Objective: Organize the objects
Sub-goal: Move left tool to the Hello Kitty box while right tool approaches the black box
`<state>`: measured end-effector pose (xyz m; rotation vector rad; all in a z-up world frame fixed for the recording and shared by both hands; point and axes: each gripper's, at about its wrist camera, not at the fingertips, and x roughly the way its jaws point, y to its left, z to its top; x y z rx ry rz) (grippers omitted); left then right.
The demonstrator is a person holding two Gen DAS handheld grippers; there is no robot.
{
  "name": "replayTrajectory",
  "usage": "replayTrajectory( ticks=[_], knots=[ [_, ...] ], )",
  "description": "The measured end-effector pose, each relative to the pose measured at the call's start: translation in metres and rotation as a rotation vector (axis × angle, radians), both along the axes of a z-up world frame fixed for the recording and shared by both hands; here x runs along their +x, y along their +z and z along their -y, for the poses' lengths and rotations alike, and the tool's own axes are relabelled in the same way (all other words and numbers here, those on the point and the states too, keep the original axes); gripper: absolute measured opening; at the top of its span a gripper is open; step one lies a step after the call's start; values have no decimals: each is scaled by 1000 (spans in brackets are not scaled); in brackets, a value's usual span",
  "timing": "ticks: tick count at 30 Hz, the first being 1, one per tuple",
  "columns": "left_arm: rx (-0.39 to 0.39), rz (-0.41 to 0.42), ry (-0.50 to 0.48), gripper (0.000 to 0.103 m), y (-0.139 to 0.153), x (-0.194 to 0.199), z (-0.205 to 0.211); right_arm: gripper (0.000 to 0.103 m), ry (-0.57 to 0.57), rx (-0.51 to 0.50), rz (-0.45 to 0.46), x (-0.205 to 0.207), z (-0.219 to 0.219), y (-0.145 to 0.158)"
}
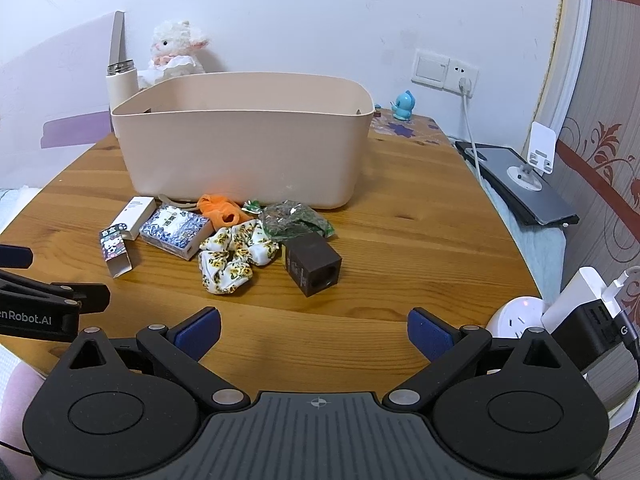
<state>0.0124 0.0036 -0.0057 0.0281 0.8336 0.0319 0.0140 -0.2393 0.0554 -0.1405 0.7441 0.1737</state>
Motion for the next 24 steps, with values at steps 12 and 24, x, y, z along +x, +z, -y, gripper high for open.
replayTrajectory(
  ticks=[12,24],
  knots=[
    [4,-6,11,103,-4,8,-1,101,-6,-1,-8,6,0,-5],
    [10,-20,17,103,-9,18,-1,99,-15,3,-27,20,3,-10]
  ],
)
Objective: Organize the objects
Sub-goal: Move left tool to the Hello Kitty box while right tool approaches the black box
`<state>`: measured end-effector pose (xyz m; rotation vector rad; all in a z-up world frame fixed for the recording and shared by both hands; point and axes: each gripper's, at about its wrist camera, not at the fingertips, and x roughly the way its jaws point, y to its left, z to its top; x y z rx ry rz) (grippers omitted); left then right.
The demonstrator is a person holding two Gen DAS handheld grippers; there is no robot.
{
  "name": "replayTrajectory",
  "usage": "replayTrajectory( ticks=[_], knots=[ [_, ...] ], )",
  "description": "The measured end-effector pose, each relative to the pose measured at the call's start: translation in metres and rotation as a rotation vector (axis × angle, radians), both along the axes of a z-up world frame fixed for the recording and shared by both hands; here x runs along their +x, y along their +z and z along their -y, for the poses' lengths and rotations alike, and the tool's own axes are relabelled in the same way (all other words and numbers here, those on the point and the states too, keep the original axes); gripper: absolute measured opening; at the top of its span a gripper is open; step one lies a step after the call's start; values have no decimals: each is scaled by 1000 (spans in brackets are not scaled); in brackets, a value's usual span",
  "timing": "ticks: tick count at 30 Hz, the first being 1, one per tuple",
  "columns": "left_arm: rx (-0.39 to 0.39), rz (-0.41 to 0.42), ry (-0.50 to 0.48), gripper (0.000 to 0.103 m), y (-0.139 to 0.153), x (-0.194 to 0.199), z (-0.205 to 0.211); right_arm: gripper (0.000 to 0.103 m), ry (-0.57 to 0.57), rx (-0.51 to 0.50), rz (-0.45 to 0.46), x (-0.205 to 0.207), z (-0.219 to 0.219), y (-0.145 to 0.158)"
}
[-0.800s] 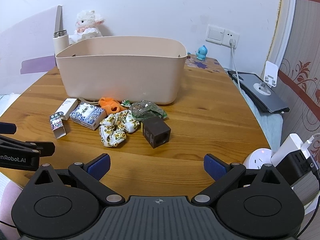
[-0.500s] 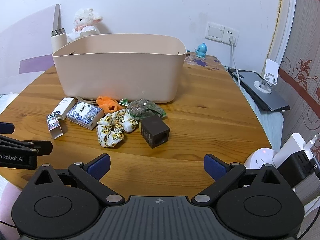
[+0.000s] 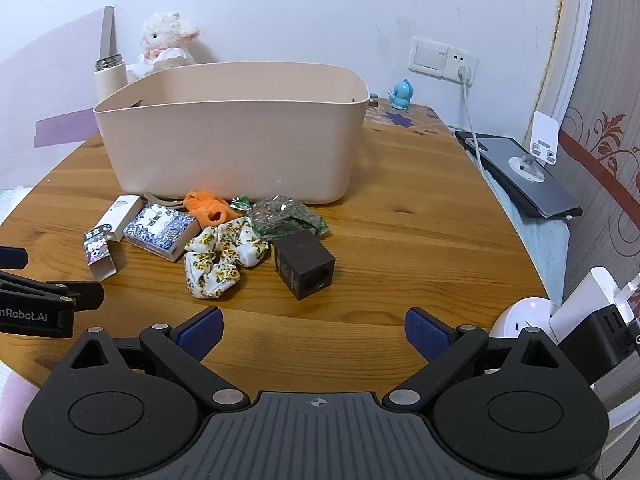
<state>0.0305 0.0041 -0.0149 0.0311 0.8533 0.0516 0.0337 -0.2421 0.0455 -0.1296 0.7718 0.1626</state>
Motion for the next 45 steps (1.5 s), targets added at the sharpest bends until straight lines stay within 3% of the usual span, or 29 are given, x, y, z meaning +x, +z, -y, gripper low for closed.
replayTrajectory(
  ticks=[29,34,40,45],
  knots=[
    [-3,-73,60,103,-31,32,-19,98,-26,-75,-73,42,-3,-41],
    [-50,-67,64,103,-33,38,-28,98,-16,-65,-48,51,-4,-43],
    [-45,-56,59,103,-34,47,-33,98,17,-52,13,64,-6,-49],
    [-43,-51,51,103,-34,51,-32,89,64,-86,70,69,-14,-49]
  ],
)
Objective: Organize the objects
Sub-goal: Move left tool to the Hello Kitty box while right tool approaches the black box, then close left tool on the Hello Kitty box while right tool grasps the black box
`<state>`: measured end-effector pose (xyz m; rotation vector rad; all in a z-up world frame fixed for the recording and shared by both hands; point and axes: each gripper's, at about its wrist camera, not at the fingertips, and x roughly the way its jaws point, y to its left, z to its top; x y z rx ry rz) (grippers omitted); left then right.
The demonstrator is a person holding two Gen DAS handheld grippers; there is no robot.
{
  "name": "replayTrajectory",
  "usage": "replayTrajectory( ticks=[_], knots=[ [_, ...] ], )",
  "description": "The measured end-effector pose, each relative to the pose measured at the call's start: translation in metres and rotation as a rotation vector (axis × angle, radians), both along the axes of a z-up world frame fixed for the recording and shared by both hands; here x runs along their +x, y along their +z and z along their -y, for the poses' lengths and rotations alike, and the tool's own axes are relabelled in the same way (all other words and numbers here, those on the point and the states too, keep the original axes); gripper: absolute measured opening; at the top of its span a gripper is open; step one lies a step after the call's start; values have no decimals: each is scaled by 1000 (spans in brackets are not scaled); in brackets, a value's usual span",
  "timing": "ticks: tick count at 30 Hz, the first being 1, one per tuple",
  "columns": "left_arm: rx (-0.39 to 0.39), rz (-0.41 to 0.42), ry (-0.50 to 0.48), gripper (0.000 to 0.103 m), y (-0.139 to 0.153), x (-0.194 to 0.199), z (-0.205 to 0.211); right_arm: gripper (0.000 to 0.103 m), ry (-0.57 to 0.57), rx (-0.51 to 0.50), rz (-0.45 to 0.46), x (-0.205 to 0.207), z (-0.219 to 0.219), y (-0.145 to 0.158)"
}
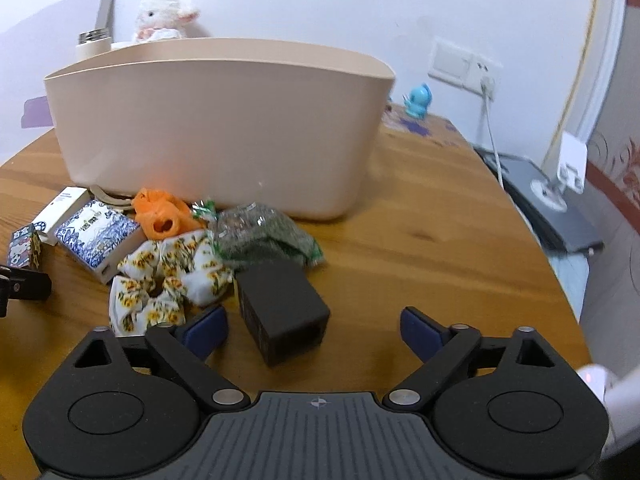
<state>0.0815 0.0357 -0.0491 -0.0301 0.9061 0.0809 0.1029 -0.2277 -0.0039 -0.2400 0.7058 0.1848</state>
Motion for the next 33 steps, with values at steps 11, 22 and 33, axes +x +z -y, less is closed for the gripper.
replayTrajectory(
  ticks=[11,22,33],
  knots=[
    [-14,55,-57,50,9,-3,-2,30,70,-9,10,-5,-21,3],
    [-101,57,-72,31,23,-16,-14,30,3,15,23,-26,-8,25],
    [-91,212,-87,26,73,-20,-20,30,19,24,210,-31,-12,91]
  ],
)
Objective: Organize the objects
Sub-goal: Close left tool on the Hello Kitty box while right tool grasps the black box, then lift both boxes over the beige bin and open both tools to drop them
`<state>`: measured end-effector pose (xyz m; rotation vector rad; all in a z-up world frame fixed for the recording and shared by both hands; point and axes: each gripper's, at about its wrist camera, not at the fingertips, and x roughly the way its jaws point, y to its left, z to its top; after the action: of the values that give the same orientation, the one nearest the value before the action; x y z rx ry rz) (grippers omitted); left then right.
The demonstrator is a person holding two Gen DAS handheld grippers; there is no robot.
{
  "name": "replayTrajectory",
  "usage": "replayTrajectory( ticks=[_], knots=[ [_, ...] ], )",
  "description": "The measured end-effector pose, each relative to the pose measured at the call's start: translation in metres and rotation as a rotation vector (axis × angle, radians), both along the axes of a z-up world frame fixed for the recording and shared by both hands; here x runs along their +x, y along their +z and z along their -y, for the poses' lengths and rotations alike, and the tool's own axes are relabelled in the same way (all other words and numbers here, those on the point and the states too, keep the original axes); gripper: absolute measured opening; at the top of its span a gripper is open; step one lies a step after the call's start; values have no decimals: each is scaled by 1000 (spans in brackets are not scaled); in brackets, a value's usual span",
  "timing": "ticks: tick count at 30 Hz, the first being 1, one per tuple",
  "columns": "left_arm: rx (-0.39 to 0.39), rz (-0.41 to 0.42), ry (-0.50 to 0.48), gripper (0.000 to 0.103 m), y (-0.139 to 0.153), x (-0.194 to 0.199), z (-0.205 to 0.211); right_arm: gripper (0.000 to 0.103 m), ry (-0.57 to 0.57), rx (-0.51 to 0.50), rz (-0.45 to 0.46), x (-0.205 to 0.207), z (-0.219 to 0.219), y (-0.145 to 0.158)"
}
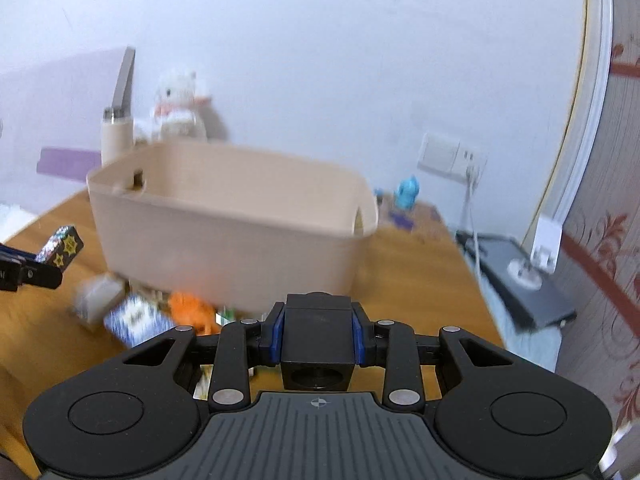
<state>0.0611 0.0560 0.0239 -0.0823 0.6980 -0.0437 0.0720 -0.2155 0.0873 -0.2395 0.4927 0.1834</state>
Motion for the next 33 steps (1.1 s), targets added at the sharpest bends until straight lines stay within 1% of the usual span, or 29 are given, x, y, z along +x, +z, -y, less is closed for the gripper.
replayTrajectory(
  ticks=[8,11,13,16,19,20,22,27,30,33],
  knots=[
    [13,133,-8,26,46,19,3,30,0,47,98,26,-3,39],
    [53,181,-13,26,59,33,12,30,16,61,106,41,-6,43],
    [76,187,-20,26,63,49,18,30,14,57,106,54,-10,44],
    [81,159,-38,26,60,78,27,30,14,67,88,74,-14,41],
    [115,146,-27,26,47,105,38,30,10,73,54,93,-18,32],
    [132,131,-29,26,41,114,42,30,7,69,37,101,-19,28],
    [141,83,-43,26,28,131,48,30,2,62,10,111,-21,20],
    [185,-12,-69,26,-4,157,58,30,-3,33,-64,128,-27,-4],
    [158,-41,-58,26,-13,166,52,30,-7,20,-100,134,-29,-13],
    [142,-60,-55,28,-15,168,49,30,-5,43,-121,137,-27,-14]
  ],
)
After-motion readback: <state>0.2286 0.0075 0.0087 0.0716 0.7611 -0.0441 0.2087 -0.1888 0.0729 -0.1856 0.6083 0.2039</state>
